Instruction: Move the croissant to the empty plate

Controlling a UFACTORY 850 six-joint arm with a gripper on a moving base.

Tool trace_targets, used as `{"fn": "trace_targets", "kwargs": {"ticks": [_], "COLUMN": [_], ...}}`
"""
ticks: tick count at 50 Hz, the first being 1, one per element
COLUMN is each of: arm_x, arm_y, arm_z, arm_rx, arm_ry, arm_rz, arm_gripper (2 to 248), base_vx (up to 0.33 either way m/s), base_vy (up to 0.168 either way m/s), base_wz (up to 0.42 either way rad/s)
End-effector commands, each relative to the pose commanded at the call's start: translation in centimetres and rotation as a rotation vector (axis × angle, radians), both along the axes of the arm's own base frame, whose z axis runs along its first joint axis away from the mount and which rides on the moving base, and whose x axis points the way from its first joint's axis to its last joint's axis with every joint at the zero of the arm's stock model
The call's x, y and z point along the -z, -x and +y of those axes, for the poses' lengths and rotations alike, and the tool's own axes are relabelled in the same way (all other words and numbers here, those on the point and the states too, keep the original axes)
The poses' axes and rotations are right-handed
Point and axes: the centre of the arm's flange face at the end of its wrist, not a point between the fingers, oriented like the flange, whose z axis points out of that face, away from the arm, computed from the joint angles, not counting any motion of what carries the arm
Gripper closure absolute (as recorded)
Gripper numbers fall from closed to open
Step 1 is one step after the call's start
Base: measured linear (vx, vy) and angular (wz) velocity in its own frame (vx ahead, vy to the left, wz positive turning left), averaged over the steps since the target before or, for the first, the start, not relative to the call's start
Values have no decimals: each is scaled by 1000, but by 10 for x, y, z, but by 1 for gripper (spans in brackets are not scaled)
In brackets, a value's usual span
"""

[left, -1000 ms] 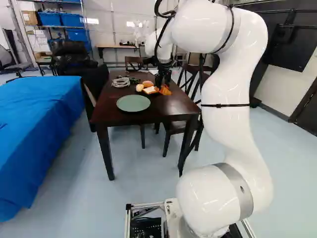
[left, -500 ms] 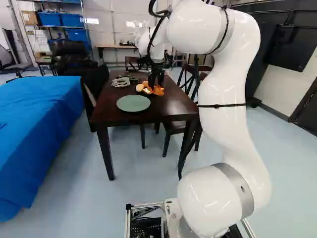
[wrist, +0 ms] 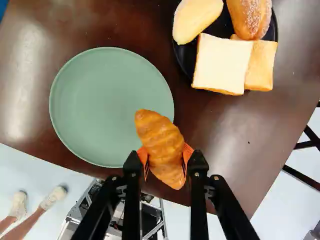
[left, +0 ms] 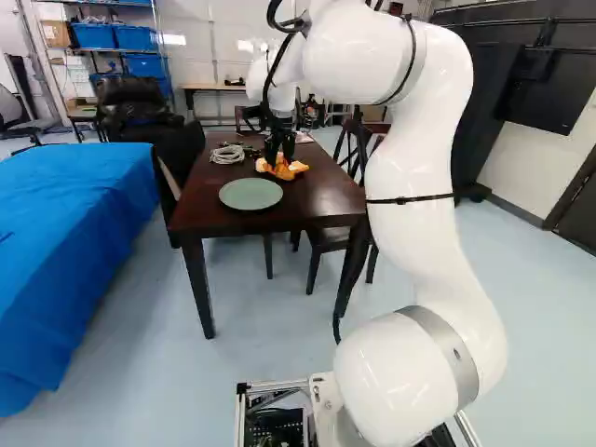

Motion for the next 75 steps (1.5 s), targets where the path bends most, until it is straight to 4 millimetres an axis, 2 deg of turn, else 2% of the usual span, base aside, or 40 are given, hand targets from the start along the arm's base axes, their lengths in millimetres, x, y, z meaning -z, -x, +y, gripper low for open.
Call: {"fn": "trace_targets", "kwargs": {"ticks": [30, 53, 75], "arm_x": [1, 1, 29], "arm_y": [-6, -10, -17], "arm_z": [54, 77, 91], "arm_rx": [-74, -103, -118], "arm_ry": [-6, -10, -1], "arm_rz": [-21, -33, -2], "arm_gripper": [156, 156, 156], "base_vx": [0, 0, 0], "base_vy": [0, 0, 0], "base_wz": [0, 0, 0]}}
